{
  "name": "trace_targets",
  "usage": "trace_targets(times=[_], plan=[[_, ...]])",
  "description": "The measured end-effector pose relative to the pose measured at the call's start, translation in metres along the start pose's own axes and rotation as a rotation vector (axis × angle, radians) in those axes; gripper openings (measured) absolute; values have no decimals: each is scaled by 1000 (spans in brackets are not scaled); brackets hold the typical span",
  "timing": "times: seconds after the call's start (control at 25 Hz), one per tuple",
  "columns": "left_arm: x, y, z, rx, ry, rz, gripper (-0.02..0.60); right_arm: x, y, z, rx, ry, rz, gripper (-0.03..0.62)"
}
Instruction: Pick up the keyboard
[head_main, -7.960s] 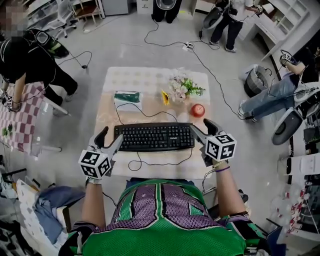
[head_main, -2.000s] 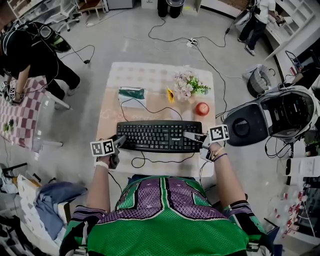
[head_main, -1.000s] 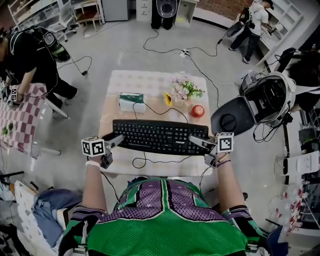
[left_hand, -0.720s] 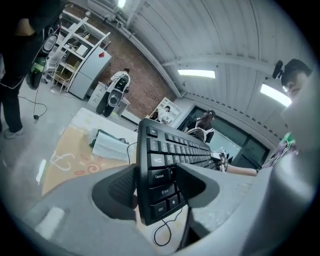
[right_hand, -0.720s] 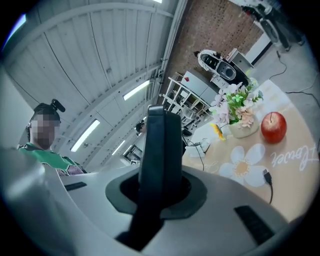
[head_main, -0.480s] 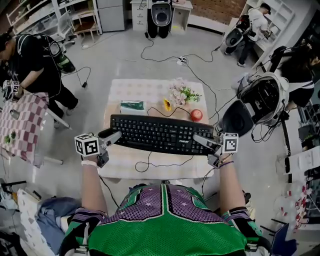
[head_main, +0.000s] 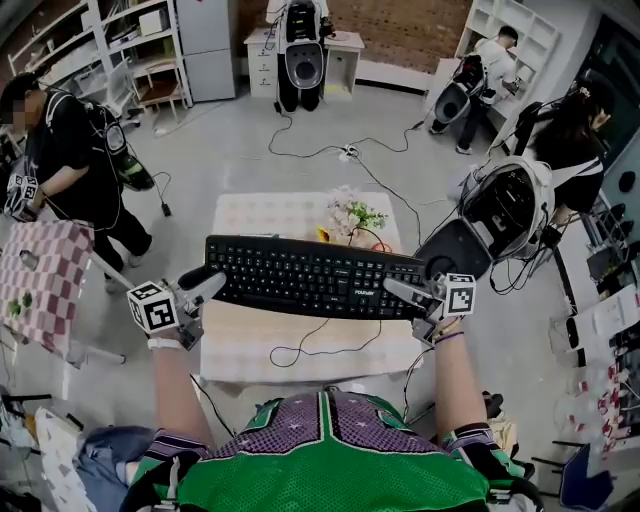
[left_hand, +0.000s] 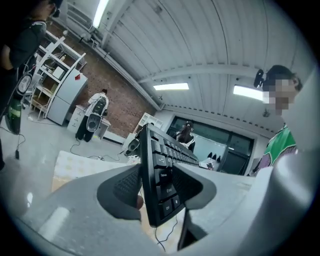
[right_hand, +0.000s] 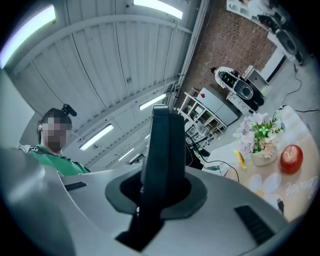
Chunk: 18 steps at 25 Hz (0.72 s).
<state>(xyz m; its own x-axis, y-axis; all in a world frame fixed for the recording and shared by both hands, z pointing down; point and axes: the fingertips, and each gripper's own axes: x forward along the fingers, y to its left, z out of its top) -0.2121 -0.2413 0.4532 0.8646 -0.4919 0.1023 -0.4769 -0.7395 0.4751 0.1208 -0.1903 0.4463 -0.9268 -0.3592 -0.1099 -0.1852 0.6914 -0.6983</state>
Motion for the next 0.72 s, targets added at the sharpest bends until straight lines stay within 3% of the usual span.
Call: trace_targets(times=[0.2, 0.56, 0.72], plan=[[-16, -21, 12, 11, -42, -84, 193, 3, 36, -1, -105, 6, 48, 66], [-10, -64, 16, 13, -5, -254, 211, 2, 52, -14, -65, 23, 92, 66], [-3, -70, 13, -13, 4, -279, 232, 4, 55, -18, -67, 47, 89, 66]])
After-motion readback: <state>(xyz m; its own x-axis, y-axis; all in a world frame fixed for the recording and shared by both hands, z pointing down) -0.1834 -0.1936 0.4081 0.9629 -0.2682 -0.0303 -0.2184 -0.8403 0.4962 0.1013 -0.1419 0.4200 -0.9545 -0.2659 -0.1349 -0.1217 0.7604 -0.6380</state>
